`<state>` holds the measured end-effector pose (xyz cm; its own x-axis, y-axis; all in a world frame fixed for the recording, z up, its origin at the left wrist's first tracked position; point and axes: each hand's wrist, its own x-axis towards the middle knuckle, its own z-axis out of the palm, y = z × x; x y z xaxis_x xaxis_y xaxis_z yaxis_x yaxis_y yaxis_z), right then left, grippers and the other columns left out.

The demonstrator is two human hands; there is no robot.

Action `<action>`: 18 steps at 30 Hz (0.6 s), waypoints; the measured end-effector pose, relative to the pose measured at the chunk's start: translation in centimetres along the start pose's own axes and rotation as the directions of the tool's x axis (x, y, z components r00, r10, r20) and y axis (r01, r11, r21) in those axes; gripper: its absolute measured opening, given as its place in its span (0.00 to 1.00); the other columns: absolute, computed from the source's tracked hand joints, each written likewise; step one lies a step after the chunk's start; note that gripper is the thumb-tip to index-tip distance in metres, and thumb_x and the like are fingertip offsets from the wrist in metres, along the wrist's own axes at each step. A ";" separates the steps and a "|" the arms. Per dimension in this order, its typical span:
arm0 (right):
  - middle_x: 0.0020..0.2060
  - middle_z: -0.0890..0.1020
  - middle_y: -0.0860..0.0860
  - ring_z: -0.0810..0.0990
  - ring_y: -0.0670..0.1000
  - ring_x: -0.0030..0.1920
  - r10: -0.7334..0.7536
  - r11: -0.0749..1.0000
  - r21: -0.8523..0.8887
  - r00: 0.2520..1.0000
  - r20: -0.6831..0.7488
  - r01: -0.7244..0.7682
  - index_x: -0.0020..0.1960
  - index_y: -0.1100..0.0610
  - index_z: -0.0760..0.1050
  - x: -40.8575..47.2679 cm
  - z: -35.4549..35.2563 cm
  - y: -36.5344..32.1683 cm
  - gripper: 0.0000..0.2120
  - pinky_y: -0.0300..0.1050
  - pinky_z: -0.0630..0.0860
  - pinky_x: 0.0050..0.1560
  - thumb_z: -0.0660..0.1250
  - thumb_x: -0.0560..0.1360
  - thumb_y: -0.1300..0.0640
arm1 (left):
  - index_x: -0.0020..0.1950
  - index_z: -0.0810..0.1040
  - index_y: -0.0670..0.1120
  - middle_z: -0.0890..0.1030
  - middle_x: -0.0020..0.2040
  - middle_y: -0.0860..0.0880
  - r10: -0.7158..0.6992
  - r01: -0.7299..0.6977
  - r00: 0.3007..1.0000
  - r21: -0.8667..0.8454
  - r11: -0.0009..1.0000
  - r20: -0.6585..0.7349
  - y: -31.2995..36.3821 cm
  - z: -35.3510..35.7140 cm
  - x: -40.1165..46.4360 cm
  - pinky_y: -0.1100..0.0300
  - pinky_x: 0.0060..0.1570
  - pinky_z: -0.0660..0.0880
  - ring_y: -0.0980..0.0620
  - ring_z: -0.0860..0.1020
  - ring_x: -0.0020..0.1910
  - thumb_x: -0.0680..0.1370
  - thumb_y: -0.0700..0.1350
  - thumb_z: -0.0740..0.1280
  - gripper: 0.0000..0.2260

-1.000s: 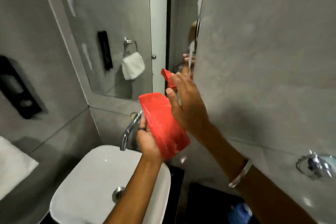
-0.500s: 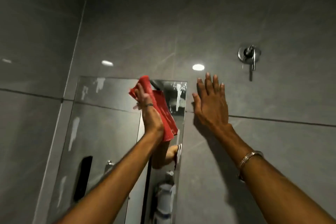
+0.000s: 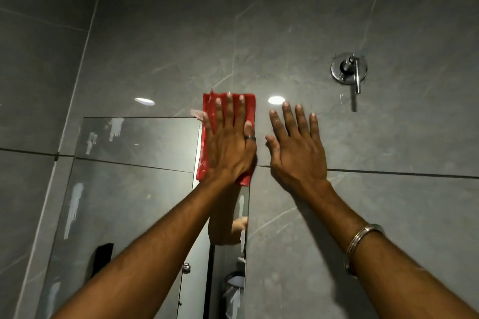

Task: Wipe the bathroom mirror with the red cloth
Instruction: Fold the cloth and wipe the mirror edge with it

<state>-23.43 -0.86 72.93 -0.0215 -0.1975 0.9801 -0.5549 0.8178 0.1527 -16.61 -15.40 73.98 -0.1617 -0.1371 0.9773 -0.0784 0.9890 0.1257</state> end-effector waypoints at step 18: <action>0.85 0.43 0.52 0.40 0.54 0.85 0.023 0.999 -0.049 0.999 0.043 -0.021 0.85 0.49 0.43 -6.1 0.6 -1.9 0.31 0.61 0.41 0.84 0.43 0.85 0.40 | 0.84 0.40 0.46 0.40 0.85 0.42 0.063 -0.062 0.997 -0.017 0.998 0.049 0.5 0.6 -2.8 0.33 0.80 0.40 0.41 0.39 0.84 0.87 0.55 0.49 0.30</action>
<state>-22.78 -1.53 66.61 -0.0699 -0.2020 0.9769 -0.5126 0.8474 0.1385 -16.77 -14.52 71.25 -0.2145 -0.0769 0.9737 -0.0515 0.9964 0.0673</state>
